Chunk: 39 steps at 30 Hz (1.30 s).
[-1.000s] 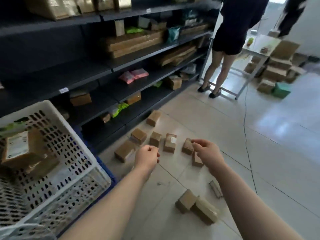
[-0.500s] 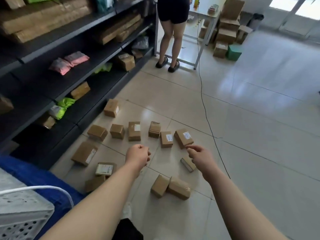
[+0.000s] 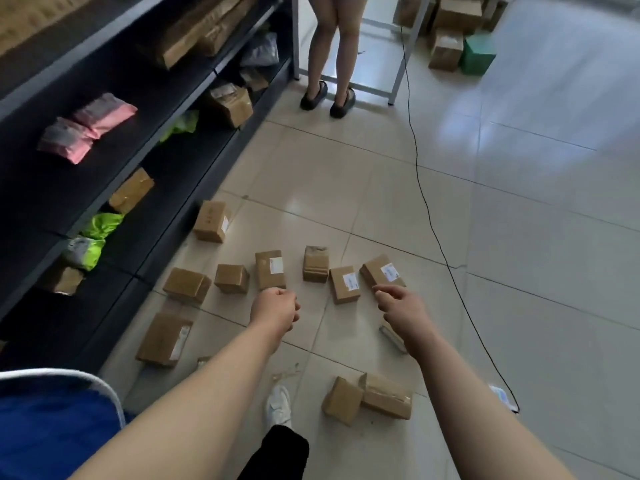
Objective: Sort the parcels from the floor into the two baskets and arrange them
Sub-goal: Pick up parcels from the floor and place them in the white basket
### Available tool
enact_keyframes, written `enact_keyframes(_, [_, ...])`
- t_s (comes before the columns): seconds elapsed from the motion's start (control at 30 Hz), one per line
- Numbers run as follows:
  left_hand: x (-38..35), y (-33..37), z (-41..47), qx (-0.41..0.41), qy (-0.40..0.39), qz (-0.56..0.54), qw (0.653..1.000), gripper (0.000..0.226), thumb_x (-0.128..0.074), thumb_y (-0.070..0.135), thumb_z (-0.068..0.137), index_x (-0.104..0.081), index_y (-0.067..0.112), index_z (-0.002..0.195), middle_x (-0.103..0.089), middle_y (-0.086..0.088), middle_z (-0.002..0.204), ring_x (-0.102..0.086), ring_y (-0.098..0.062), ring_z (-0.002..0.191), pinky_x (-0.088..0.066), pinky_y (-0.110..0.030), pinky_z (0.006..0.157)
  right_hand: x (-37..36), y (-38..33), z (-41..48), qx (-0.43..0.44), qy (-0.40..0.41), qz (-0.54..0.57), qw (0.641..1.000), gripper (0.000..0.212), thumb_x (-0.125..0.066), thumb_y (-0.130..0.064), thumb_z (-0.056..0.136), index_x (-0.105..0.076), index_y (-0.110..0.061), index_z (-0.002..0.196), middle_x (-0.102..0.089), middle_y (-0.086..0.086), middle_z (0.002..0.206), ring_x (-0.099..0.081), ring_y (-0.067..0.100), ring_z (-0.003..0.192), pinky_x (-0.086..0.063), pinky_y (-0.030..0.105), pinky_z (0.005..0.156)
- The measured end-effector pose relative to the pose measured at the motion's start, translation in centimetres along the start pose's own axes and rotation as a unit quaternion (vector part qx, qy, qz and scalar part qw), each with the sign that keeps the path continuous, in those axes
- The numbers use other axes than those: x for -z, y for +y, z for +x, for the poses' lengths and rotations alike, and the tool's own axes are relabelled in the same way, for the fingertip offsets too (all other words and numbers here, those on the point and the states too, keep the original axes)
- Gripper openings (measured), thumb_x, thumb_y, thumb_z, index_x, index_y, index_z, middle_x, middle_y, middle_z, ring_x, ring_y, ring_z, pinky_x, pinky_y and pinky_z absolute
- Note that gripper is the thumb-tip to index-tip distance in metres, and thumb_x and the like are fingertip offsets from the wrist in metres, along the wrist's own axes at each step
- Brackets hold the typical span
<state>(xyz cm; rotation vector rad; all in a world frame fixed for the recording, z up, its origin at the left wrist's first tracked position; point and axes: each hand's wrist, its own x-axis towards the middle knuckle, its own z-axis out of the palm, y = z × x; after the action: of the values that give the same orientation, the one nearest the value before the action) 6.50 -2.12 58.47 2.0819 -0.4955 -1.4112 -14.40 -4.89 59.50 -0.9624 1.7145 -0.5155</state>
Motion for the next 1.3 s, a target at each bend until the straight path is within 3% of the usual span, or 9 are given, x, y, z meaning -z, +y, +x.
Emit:
enact_keyframes(0.2, [-3.7, -1.3, 8.0, 0.027, -0.041, 0.067, 0.997, 0.021, -0.044, 0.015, 0.096, -0.06, 0.008, 0.085, -0.059, -0.007, 0.076, -0.052, -0.02, 0.064, -0.041, -0.028, 0.059, -2.3, 5.1, 6.7, -0.083, 0.031, 0.006, 0.996, 0.022, -0.055, -0.017, 0.097, -0.07, -0.016, 0.114, -0.064, 0.001, 0.103, -0.056, 0.015, 0.093, -0.043, 0.028, 0.079])
enact_keyframes(0.37, [-10.0, -8.1, 14.4, 0.086, -0.093, 0.082, 0.989, 0.023, -0.047, 0.01, 0.091, -0.053, 0.013, 0.069, -0.055, -0.007, 0.069, -0.047, -0.019, 0.051, -0.031, -0.022, 0.051, -4.2, 14.7, 12.2, -0.172, 0.04, 0.008, 0.984, 0.027, -0.054, -0.015, 0.096, -0.069, -0.007, 0.118, -0.064, 0.002, 0.1, -0.056, 0.017, 0.094, -0.046, 0.031, 0.084])
enact_keyframes(0.43, [-12.8, -11.8, 17.0, 0.107, -0.111, 0.098, 0.983, 0.017, -0.048, 0.014, 0.084, -0.05, 0.014, 0.067, -0.052, -0.007, 0.066, -0.043, -0.019, 0.049, -0.028, -0.023, 0.051, -5.1, 19.3, 14.3, -0.202, 0.037, 0.009, 0.979, 0.028, -0.053, -0.013, 0.097, -0.068, -0.005, 0.119, -0.062, 0.003, 0.095, -0.056, 0.015, 0.085, -0.046, 0.026, 0.074])
enact_keyframes(0.53, [-16.8, -18.4, 20.7, 0.132, -0.118, 0.145, 0.973, 0.018, -0.046, 0.019, 0.078, -0.054, 0.008, 0.067, -0.057, -0.022, 0.074, -0.046, -0.024, 0.064, -0.031, -0.028, 0.06, -6.5, 26.0, 17.1, -0.229, 0.025, -0.01, 0.973, 0.026, -0.052, -0.01, 0.097, -0.068, -0.003, 0.118, -0.066, 0.007, 0.092, -0.058, 0.013, 0.075, -0.046, 0.023, 0.06])
enact_keyframes(0.67, [-21.3, -26.8, 24.8, 0.166, -0.113, 0.188, 0.961, 0.029, -0.043, 0.01, 0.089, -0.053, -0.016, 0.094, -0.058, -0.038, 0.108, -0.059, -0.05, 0.097, -0.03, -0.034, 0.065, -8.8, 34.9, 20.3, -0.245, 0.012, -0.037, 0.969, 0.025, -0.053, -0.01, 0.097, -0.07, 0.001, 0.112, -0.069, 0.017, 0.115, -0.061, 0.027, 0.1, -0.047, 0.033, 0.089])
enact_keyframes(0.87, [-25.7, -36.5, 29.7, 0.174, -0.104, 0.24, 0.949, 0.034, -0.039, 0.016, 0.098, -0.062, -0.007, 0.11, -0.059, -0.026, 0.122, -0.056, -0.033, 0.108, -0.04, -0.03, 0.081, -12.1, 45.3, 23.7, -0.284, -0.009, -0.029, 0.958, 0.027, -0.052, -0.018, 0.099, -0.069, 0.0, 0.11, -0.067, 0.011, 0.106, -0.058, 0.025, 0.1, -0.042, 0.028, 0.086])
enact_keyframes(1.03, [-27.1, -39.8, 31.2, 0.201, -0.1, 0.212, 0.951, 0.037, -0.041, 0.025, 0.096, -0.063, 0.004, 0.118, -0.062, -0.016, 0.121, -0.057, -0.032, 0.11, -0.044, -0.034, 0.088, -14.3, 48.2, 24.7, -0.311, 0.006, 0.048, 0.949, 0.03, -0.05, -0.015, 0.097, -0.057, -0.002, 0.071, -0.048, 0.007, 0.071, -0.043, 0.017, 0.066, -0.03, 0.028, 0.055])
enact_keyframes(1.2, [-25.2, -38.3, 32.9, 0.146, 0.022, 0.167, 0.975, 0.016, -0.051, 0.03, 0.092, -0.059, 0.017, 0.095, -0.063, -0.007, 0.1, -0.058, -0.028, 0.095, -0.048, -0.035, 0.084, -15.2, 46.1, 25.5, -0.281, 0.003, 0.214, 0.935, 0.021, -0.055, -0.011, 0.092, -0.074, -0.008, 0.084, -0.07, -0.002, 0.079, -0.062, 0.004, 0.072, -0.043, 0.016, 0.059])
enact_keyframes(1.3, [-24.3, -36.8, 34.6, 0.111, 0.049, 0.081, 0.989, 0.012, -0.057, 0.02, 0.089, -0.058, 0.02, 0.101, -0.064, -0.004, 0.104, -0.06, -0.023, 0.095, -0.049, -0.032, 0.083, -15.7, 44.3, 26.4, -0.278, -0.028, 0.277, 0.919, 0.023, -0.052, -0.009, 0.092, -0.075, -0.01, 0.086, -0.074, 0.006, 0.092, -0.067, 0.011, 0.088, -0.045, 0.017, 0.072])
